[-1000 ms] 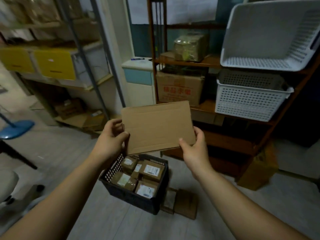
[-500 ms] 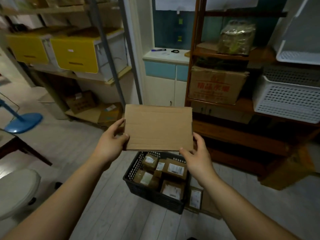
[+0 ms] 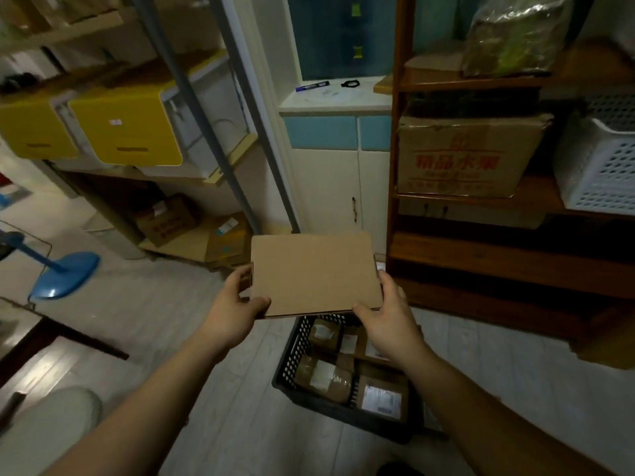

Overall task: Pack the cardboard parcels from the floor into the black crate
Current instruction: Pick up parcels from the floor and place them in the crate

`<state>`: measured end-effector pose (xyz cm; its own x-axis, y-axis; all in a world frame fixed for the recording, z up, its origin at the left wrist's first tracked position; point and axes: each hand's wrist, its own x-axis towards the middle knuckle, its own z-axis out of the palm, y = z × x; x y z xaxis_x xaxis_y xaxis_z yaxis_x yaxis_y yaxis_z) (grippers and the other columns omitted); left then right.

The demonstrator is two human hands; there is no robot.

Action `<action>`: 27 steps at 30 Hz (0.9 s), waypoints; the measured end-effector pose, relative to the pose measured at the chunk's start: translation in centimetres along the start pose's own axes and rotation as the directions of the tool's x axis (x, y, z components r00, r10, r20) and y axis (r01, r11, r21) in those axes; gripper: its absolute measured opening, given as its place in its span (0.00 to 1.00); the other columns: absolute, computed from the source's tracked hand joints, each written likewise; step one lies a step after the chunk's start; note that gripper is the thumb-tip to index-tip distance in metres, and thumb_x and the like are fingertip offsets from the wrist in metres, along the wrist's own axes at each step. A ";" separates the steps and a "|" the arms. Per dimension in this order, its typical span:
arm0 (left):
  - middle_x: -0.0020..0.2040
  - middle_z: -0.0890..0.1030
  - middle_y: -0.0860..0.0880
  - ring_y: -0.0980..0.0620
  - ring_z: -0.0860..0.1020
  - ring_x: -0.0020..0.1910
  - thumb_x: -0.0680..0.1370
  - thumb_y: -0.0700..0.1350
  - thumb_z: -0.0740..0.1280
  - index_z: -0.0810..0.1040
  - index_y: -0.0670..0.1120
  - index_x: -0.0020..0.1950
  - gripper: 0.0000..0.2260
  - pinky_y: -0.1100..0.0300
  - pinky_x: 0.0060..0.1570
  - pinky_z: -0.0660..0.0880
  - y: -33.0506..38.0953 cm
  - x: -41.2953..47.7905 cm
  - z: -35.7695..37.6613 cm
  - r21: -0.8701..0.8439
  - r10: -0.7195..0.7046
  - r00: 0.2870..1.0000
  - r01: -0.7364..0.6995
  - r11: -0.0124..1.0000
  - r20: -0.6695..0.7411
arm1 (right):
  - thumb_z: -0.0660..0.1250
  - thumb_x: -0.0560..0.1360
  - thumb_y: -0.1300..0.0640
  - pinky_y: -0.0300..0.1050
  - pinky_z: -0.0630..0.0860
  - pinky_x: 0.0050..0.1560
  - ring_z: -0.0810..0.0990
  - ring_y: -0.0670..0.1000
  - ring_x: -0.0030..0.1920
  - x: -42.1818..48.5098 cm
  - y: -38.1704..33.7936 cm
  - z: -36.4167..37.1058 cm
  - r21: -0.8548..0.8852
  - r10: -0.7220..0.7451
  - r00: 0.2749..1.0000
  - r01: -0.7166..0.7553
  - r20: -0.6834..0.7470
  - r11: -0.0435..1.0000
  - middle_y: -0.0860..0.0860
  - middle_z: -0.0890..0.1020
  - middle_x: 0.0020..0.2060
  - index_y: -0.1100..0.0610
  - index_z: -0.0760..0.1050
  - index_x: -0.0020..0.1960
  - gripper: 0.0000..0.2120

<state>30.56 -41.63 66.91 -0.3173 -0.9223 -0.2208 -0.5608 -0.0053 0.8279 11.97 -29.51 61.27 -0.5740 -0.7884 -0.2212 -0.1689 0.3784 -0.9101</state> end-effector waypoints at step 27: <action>0.59 0.76 0.49 0.49 0.77 0.56 0.73 0.56 0.64 0.65 0.52 0.69 0.26 0.49 0.58 0.76 -20.1 22.3 3.7 0.415 0.005 0.786 -0.331 0.848 0.618 | 0.62 0.79 0.56 0.36 0.64 0.62 0.68 0.53 0.66 6.9 9.3 17.7 -0.215 0.326 0.927 -0.362 -0.187 0.907 0.54 0.61 0.71 0.49 0.52 0.77 0.31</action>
<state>31.93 -60.71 43.41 -0.7249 -0.4867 -0.4875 -0.6872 0.4614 0.5611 20.58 -40.05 45.10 -0.7371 -0.5163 -0.4359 -0.1174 0.7332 -0.6698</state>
